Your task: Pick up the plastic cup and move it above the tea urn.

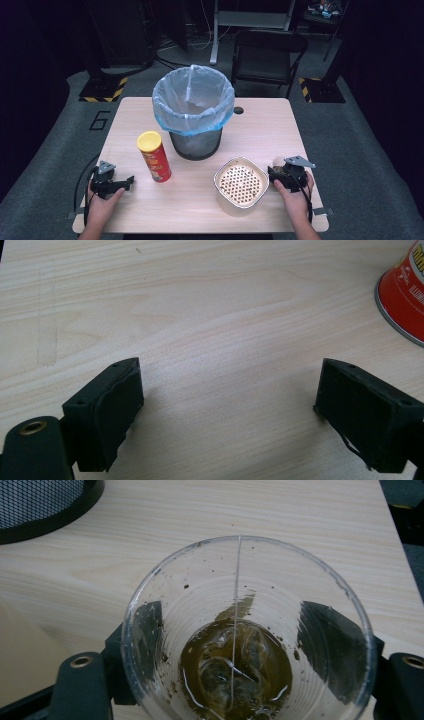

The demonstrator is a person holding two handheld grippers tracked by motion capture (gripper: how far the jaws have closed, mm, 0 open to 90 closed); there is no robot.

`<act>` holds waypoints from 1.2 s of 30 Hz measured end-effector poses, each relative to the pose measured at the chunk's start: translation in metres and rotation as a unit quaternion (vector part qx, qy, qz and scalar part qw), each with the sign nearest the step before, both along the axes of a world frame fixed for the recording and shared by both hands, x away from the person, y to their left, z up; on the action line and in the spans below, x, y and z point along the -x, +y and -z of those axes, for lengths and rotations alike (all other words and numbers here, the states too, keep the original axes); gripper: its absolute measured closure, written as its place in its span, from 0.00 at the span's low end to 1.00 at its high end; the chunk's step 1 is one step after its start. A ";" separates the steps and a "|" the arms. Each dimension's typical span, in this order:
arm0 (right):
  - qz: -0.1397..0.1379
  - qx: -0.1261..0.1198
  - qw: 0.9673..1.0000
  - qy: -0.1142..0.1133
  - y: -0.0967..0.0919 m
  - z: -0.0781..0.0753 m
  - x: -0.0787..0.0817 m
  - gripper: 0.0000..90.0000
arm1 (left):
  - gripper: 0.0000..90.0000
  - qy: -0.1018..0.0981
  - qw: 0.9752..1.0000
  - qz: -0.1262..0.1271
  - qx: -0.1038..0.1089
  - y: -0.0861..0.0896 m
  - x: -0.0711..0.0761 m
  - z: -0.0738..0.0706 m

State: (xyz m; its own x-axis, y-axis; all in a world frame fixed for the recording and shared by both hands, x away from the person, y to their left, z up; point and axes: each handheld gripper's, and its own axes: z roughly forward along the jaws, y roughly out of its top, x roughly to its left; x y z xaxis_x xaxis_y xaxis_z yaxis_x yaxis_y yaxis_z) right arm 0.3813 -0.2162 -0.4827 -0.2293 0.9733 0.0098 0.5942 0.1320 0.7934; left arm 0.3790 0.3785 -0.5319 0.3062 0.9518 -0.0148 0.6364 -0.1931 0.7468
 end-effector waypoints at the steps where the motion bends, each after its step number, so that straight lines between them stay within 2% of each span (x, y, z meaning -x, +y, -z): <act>1: -0.003 0.001 1.000 -0.003 0.000 -0.001 0.000 0.29 | 0.13 0.000 1.000 0.000 0.000 0.000 0.000 0.000; 7: -0.033 0.003 0.999 0.005 -0.005 -0.002 0.000 0.34 | 0.13 0.000 1.000 0.000 0.000 0.000 0.000 0.000; 8: -0.037 0.003 0.999 0.003 -0.007 -0.001 -0.001 0.34 | 0.13 0.000 1.000 0.000 0.000 0.000 0.000 0.000; 9: -0.051 0.005 0.999 -0.001 -0.008 -0.001 -0.001 0.34 | 0.13 0.000 1.000 0.000 0.000 0.000 0.000 0.000; 14: -0.069 0.010 0.998 -0.005 -0.011 -0.001 -0.001 0.36 | 0.13 0.000 1.000 0.001 -0.001 0.000 0.000 0.000; 15: -0.084 0.013 0.996 -0.008 -0.012 -0.001 -0.003 0.37 | 0.13 0.000 1.000 0.000 -0.002 0.000 0.000 0.000; 16: -0.084 0.013 0.996 -0.008 -0.012 -0.001 -0.003 0.37 | 0.13 0.000 1.000 0.000 0.001 0.000 0.000 0.000; 17: -0.101 0.013 0.995 -0.009 -0.013 -0.003 -0.004 0.38 | 0.13 0.000 1.000 0.000 0.000 0.000 0.000 0.000; 18: -0.101 0.013 0.995 -0.009 -0.013 -0.003 -0.004 0.38 | 0.13 0.000 1.000 0.000 0.000 0.000 0.000 0.000; 19: -0.121 0.019 0.992 -0.011 -0.014 -0.008 -0.006 0.39 | 0.13 0.000 1.000 0.000 0.000 0.000 0.000 0.000; 20: -0.121 0.019 0.992 -0.011 -0.014 -0.008 -0.006 0.39 | 0.13 0.000 1.000 0.000 0.000 0.000 0.000 0.000; 21: -0.142 0.016 0.990 -0.012 -0.014 -0.014 -0.009 0.40 | 0.13 0.000 1.000 0.000 0.000 0.000 0.000 0.000; 22: -0.142 0.016 0.990 -0.012 -0.014 -0.014 -0.009 0.40 | 0.13 0.000 1.000 0.000 0.000 0.000 0.000 0.000; 24: -0.163 0.021 0.986 -0.016 -0.014 -0.020 -0.012 0.40 | 0.13 -0.001 1.000 0.000 -0.002 0.000 0.000 0.000; 25: -0.185 0.036 0.982 -0.022 -0.013 -0.026 -0.013 0.40 | 0.13 0.000 1.000 0.000 0.000 0.000 0.000 0.000; 26: -0.185 0.036 0.982 -0.022 -0.013 -0.026 -0.013 0.40 | 0.13 0.000 1.000 0.000 0.000 0.000 0.000 0.000; 28: -0.201 0.051 0.978 -0.029 -0.012 -0.033 -0.016 0.40 | 0.13 0.000 1.000 0.000 0.000 0.000 0.000 0.000; 29: -0.207 0.052 0.976 -0.034 -0.011 -0.036 -0.018 0.40 | 0.13 -0.001 1.000 0.001 -0.003 0.000 0.000 0.000; 30: -0.218 0.055 0.974 -0.037 -0.012 -0.040 -0.020 0.40 | 0.13 -0.001 1.000 0.000 -0.001 0.000 0.000 0.000; 31: -0.238 0.059 0.968 -0.052 -0.012 -0.047 -0.023 0.40 | 0.13 0.000 1.000 0.000 0.000 0.000 0.000 0.000; 32: -0.238 0.059 0.968 -0.052 -0.012 -0.047 -0.023 0.40 | 0.13 0.000 1.000 0.000 0.000 0.000 0.000 0.000; 33: -0.248 0.057 0.965 -0.061 -0.011 -0.050 -0.025 0.40 | 0.13 0.000 1.000 0.000 0.000 0.000 0.000 0.000; 34: -0.262 0.058 0.961 -0.068 -0.011 -0.054 -0.027 0.40 | 0.13 0.000 1.000 0.000 0.000 0.000 0.000 0.000; 35: -0.267 0.059 0.959 -0.071 -0.010 -0.058 -0.028 0.40 | 0.13 0.000 1.000 0.000 0.000 0.000 0.000 0.000; 36: -0.276 0.062 0.956 -0.076 -0.009 -0.061 -0.030 0.40 | 0.13 0.000 1.000 0.000 -0.001 0.000 0.000 0.000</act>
State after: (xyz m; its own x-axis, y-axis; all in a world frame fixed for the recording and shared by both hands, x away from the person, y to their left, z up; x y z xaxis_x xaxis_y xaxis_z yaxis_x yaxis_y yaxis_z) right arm 0.4112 -0.2249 -0.4215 -0.6980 0.6952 -0.1720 0.2858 0.4907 0.8231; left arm 0.3790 0.3786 -0.5319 0.3068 0.9517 -0.0131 0.6358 -0.1947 0.7469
